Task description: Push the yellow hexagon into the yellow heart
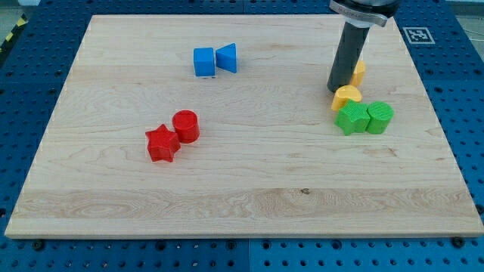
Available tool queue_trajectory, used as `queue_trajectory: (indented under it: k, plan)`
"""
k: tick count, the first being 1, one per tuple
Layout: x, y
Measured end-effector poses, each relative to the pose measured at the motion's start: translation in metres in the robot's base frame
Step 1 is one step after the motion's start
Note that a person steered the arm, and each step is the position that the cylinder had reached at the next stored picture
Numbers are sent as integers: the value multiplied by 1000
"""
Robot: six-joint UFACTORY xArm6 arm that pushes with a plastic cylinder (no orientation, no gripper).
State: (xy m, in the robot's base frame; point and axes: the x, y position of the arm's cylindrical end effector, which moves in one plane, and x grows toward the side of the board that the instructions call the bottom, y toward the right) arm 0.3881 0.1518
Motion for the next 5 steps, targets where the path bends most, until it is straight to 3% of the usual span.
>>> queue_trajectory:
  k: [1,3,5]
  plan:
    - [-5,-10]
    - [-72,-26]
    - [-58,45]
